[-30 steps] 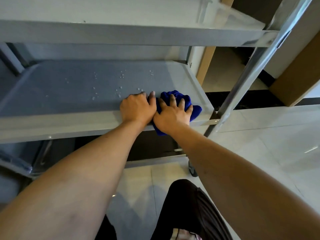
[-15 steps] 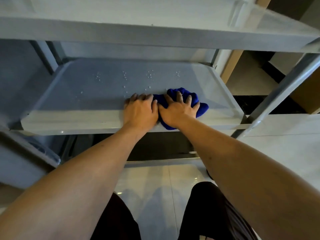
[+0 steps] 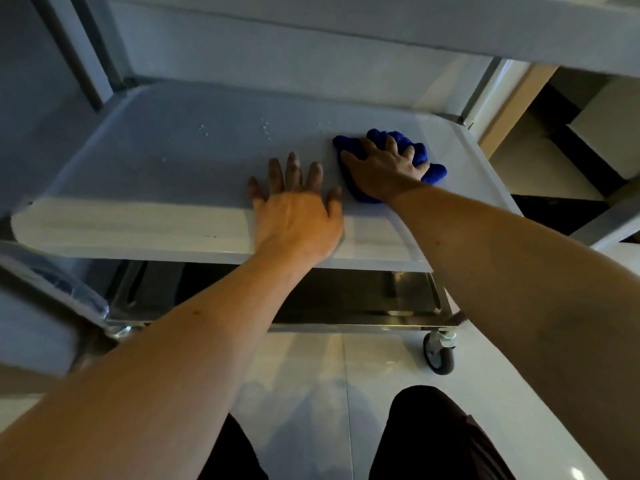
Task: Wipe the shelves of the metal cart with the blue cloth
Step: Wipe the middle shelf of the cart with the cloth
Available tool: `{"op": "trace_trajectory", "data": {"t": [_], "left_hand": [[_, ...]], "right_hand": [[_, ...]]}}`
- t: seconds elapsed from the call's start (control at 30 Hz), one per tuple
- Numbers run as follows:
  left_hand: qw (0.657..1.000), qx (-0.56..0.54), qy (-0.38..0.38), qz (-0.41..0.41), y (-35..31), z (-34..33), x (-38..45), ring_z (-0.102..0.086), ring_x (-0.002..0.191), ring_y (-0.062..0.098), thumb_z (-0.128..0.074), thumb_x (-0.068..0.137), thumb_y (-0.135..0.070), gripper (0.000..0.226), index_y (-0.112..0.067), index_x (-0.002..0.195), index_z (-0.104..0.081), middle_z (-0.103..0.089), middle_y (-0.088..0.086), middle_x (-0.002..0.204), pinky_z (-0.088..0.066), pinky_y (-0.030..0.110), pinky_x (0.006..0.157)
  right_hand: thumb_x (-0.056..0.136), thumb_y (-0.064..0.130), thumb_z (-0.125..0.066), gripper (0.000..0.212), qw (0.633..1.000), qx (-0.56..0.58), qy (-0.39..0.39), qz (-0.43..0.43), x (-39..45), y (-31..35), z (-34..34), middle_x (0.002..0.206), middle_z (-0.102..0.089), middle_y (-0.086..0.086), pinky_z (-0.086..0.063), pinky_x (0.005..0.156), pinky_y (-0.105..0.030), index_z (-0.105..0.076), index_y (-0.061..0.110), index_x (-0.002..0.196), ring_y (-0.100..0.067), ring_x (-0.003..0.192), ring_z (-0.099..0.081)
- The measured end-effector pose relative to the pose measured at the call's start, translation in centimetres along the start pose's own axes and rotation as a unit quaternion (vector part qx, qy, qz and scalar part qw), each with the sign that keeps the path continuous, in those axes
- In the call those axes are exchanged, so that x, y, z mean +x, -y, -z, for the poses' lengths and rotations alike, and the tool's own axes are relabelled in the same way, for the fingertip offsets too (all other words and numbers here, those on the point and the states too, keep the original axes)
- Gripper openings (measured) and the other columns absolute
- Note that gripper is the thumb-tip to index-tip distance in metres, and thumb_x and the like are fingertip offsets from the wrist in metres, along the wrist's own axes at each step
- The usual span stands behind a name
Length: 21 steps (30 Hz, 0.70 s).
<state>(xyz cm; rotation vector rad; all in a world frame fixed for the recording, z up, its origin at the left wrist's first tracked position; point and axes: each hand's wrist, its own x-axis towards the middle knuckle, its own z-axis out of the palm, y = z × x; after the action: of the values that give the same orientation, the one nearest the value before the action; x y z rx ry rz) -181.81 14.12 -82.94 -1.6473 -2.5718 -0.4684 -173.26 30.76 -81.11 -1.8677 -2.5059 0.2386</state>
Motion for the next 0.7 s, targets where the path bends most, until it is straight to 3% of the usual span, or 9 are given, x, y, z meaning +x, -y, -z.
{"op": "trace_trajectory", "data": {"t": [0.33,0.7], "left_hand": [[0.999,0.003,-0.035,0.011,-0.3,-0.2,-0.2,-0.008,0.15,0.037,-0.01,0.093,-0.06,0.068,-0.029,0.153,-0.021,-0.013,0.01,0.164,-0.008,0.061,0.116],[0.999,0.002,-0.054,0.009,-0.4,0.5,-0.5,-0.01,0.15,0.035,-0.01,0.094,-0.06,0.067,-0.029,0.152,-0.025,-0.017,0.01,0.163,-0.008,0.061,0.118]], "right_hand": [[0.092,0.078,-0.024,0.072,1.0,-0.001,-0.013,-0.007,7.0,1.7,0.8,0.166,-0.019,-0.005,-0.007,0.115,-0.069,-0.026,0.042,0.155,-0.043,0.15,-0.01],[0.092,0.081,-0.022,0.077,1.0,-0.009,-0.003,0.027,9.9,2.7,0.8,0.169,-0.012,-0.003,-0.004,0.117,-0.068,-0.018,0.042,0.158,-0.041,0.152,-0.005]]}}
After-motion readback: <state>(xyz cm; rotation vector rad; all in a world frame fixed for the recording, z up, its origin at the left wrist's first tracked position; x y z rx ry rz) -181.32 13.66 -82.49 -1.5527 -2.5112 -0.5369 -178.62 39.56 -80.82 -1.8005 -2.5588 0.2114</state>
